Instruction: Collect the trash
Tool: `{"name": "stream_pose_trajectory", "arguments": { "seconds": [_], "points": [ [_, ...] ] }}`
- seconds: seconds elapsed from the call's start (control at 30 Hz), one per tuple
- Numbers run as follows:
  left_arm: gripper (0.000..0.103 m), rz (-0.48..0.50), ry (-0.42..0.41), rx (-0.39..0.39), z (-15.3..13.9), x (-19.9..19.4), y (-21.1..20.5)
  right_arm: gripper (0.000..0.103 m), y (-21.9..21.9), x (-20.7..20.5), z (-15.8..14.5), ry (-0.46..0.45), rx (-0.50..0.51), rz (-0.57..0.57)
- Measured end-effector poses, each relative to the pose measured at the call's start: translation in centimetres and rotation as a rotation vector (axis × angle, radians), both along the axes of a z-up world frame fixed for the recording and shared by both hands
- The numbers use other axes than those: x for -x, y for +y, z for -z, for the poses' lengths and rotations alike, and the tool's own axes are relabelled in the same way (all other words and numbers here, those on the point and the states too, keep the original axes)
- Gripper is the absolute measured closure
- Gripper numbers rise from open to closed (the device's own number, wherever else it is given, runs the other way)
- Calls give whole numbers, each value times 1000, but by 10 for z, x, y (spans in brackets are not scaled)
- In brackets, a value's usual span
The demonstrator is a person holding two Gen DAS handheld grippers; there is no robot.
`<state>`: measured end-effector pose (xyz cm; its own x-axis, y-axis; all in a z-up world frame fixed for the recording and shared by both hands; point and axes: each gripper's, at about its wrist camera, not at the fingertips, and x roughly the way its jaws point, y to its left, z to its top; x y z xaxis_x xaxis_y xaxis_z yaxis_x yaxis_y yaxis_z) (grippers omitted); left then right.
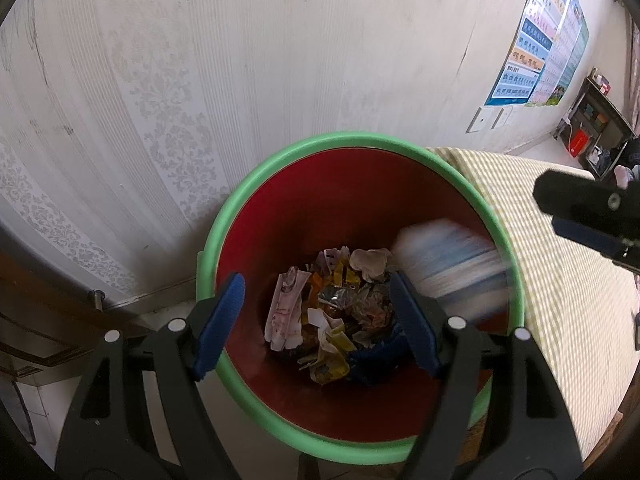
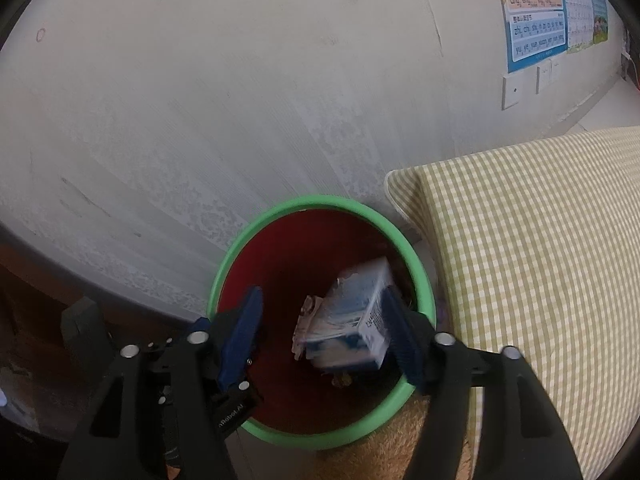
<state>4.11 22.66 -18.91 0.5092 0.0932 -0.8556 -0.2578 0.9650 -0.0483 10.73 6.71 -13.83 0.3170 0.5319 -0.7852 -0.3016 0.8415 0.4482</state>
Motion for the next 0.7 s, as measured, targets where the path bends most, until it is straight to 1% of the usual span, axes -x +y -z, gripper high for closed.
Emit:
{"name": "stream_pose_trajectory", "arguments": {
  "seconds": [0.07,0.13,0.2,0.27,0.33,0.4,0.43,0.47,0.53,0.57,0.6,0.63,0.67,0.7],
  "points": [
    [31,2,-2,-3,-2,0,-1,38,-6,3,-3,-4,-3,8],
    [31,1,-8,-5,-5,-1,-3,38,-18,15,-9,-41,6,20],
    [31,16,-18,-5,-12,-4,-9,38,-37,33,-13,-93,62,44],
    [31,41,-40,-24,-22,-5,-23,38,-57,47,-13,-111,103,81],
    [31,78,-58,-6,-33,-6,-42,38,-83,59,-14,-116,114,143],
    [31,109,-81,15,-44,-3,-62,35,-112,70,-20,-132,97,205],
    [31,121,-89,20,-49,-2,-71,30,-128,77,-26,-153,94,237],
    [31,140,-104,29,-56,1,-85,22,-143,85,-34,-186,97,267],
    [23,172,-138,59,-73,8,-112,14,-170,101,-50,-259,103,314],
    [17,182,-158,73,-80,11,-122,10,-184,112,-60,-300,102,331],
    [12,192,-196,89,-90,16,-135,7,-195,121,-66,-334,103,343],
    [9,196,-226,92,-97,20,-145,7,-211,133,-75,-380,114,358],
    [6,199,-269,83,-108,24,-159,7,-218,141,-80,-406,127,367],
    [6,206,-316,64,-121,29,-175,7,-228,151,-87,-447,146,380]
  ]
}}
